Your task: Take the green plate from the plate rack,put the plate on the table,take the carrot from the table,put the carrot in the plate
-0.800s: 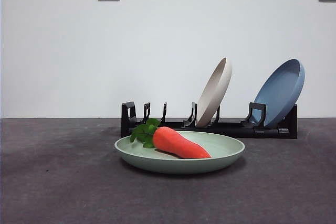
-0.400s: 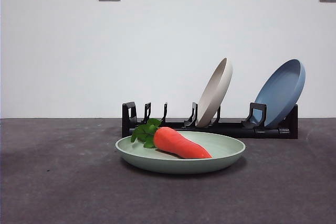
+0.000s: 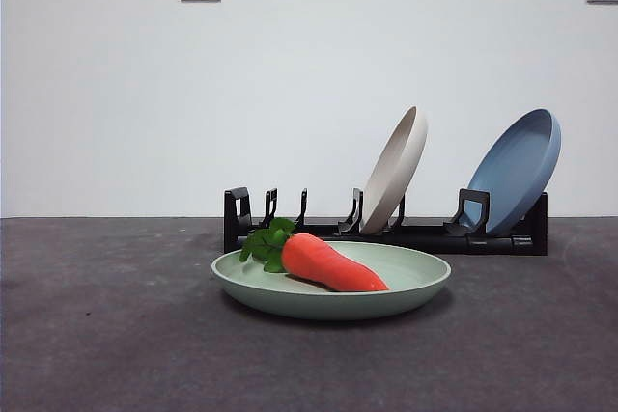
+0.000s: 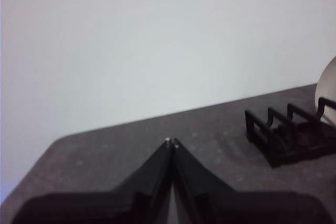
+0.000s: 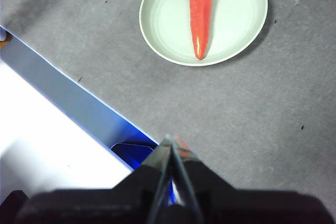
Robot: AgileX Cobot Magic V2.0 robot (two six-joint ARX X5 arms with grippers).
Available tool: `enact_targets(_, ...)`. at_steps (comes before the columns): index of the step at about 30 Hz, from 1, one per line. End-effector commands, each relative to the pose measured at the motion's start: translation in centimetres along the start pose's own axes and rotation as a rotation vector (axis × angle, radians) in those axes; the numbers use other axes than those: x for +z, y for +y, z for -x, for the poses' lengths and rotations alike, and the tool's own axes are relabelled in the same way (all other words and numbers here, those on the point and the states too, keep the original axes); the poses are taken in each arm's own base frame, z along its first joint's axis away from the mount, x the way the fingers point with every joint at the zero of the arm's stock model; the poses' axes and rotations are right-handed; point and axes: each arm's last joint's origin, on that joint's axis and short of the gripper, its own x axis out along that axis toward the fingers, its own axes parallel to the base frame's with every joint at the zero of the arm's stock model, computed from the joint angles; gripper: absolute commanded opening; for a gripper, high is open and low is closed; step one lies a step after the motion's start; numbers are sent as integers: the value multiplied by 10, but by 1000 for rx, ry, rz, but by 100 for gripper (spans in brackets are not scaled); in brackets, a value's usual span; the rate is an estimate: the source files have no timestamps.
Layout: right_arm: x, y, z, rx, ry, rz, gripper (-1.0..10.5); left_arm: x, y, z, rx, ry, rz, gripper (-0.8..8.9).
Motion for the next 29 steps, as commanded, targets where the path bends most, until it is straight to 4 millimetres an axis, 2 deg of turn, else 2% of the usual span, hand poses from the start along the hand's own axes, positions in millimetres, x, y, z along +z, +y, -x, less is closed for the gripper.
enact_targets(1, 0, 0, -1, 1, -4, 2, 1, -19, -2, 1, 7, 26, 25, -3)
enact_targets(7, 0, 0, -1, 1, -4, 2, 1, -45, -5, 2, 8, 78, 51, -3)
enact_targets(17, 0, 0, -1, 1, -4, 3, 1, -69, -9, 9, -17, 283, 93, -3)
enact_targets(29, 0, 0, -1, 1, -4, 2, 1, -68, -9, 9, -10, 274, 116, -3)
